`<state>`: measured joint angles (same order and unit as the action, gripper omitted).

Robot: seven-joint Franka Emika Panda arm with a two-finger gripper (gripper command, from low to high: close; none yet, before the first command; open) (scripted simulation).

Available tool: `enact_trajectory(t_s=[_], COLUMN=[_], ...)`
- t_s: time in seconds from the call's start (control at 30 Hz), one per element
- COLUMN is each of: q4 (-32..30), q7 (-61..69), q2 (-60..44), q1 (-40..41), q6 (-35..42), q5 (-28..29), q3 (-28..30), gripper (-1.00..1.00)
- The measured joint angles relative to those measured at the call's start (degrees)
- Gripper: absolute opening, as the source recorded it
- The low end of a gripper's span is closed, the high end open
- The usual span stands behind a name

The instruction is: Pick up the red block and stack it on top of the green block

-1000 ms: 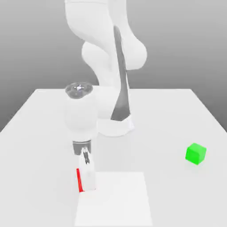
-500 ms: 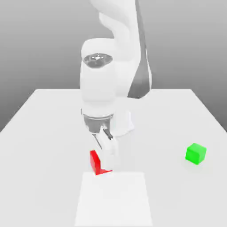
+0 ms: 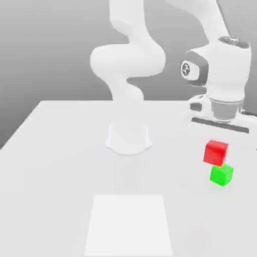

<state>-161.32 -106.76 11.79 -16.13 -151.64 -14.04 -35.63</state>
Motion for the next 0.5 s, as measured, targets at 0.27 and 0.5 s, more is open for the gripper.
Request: enact_trajectory(t_s=[0.27, 0.5], q4=[-0.23, 0.24], q7=[-10.09, -19.65], q2=[-8.82, -15.89], q1=[2.59, 3.19], q6=[-5.31, -9.8], q5=[13.47, 27.03], q3=[-4.47, -1.94], gripper=[-1.0, -1.0])
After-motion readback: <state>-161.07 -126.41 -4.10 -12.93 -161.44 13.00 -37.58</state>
